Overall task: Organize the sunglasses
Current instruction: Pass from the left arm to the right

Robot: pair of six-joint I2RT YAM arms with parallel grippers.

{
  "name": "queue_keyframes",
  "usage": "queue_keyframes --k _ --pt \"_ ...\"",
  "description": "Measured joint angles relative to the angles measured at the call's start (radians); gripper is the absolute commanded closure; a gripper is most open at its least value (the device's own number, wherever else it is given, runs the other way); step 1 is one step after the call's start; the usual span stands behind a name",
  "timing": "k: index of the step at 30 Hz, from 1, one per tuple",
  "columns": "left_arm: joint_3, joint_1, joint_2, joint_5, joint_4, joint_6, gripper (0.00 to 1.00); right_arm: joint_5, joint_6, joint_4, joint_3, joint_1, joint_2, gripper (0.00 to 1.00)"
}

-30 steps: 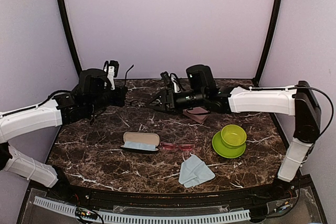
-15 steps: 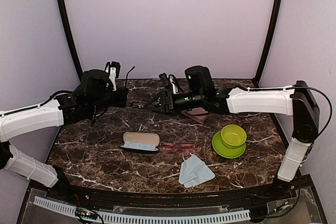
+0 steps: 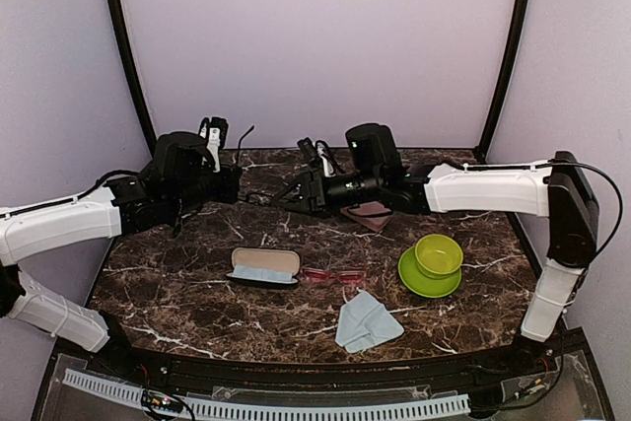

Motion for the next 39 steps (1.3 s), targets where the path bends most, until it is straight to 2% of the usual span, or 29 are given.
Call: queue_keyframes --k 4,9,12,19,21,32,39 --pt "0.000 0.000 0.000 -0.001 0.000 0.000 1.00 0.000 -0.003 -0.010 0.003 0.000 0.000 0.52" --pt "0.000 0.000 0.000 0.000 0.000 0.005 0.95 0.000 -0.006 -0.011 0.003 0.000 0.000 0.52" --pt "0.000 0.000 0.000 0.000 -0.001 0.007 1.00 0.000 -0.006 -0.012 0.003 0.000 0.000 0.51" --pt "0.000 0.000 0.000 0.000 -0.003 0.007 1.00 -0.006 -0.008 -0.012 0.004 0.000 0.003 0.29" --pt "0.000 -0.002 0.001 -0.001 -0.005 0.007 1.00 -0.010 -0.005 -0.010 0.006 -0.001 0.008 0.26" --pt "0.000 -0.007 0.002 -0.005 -0.016 0.008 1.00 -0.025 0.000 -0.005 0.008 -0.001 0.011 0.28" --pt "0.000 -0.007 0.002 -0.018 -0.017 0.008 1.00 -0.025 -0.018 -0.014 0.008 -0.001 0.011 0.24"
